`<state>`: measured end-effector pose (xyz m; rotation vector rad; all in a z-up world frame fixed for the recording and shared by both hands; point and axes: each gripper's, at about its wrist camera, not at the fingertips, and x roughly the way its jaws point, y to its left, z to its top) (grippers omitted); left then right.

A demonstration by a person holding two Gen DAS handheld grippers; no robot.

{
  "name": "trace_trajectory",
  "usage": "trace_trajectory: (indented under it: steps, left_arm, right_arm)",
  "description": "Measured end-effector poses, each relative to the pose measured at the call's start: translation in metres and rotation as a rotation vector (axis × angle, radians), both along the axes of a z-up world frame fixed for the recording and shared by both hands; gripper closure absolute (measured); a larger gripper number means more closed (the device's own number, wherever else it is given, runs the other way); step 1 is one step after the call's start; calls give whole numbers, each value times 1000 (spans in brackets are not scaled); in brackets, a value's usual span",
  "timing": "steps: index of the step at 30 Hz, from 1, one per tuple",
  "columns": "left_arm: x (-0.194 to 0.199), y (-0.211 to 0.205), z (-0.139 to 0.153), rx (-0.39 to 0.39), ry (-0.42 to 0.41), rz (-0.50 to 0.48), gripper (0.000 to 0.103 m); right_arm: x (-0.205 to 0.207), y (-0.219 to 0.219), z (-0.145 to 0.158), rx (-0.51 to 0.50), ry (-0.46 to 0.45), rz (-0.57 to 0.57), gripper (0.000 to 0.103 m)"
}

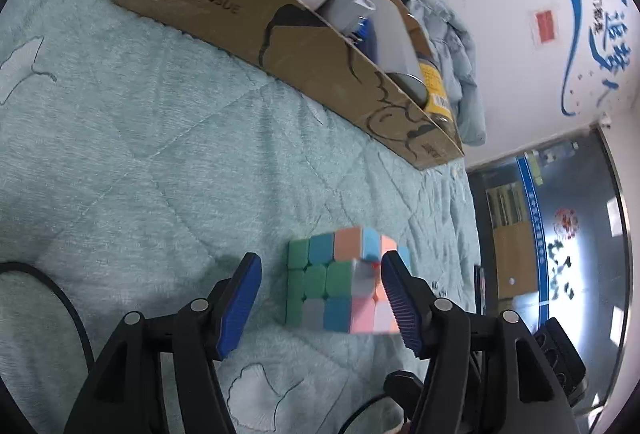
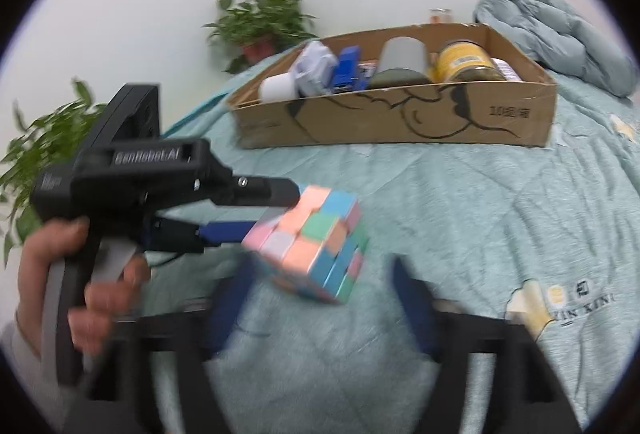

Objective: Organize rigid objects
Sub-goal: 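Lift the Rubik's cube with the left tool and carry it toward the box, then lower the cube into the box's small compartment and release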

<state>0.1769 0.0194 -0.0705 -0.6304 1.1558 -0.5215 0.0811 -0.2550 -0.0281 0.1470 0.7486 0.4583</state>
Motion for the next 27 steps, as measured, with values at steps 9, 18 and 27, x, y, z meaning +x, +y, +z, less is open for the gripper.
trace_trajectory:
  steps: [9,18,27]
  left_arm:
    - [-7,-28,-4,-1,-58,-117,40]
    - [-14,-17,38,54,-199,-85,39]
    - [3,23,111,98,-374,-6,39]
  right_arm:
    - [28,34,-18,-100,61,55,41]
    - [24,41,2,-118,-20,48,48]
    - [48,73,58,-129,-186,102,48]
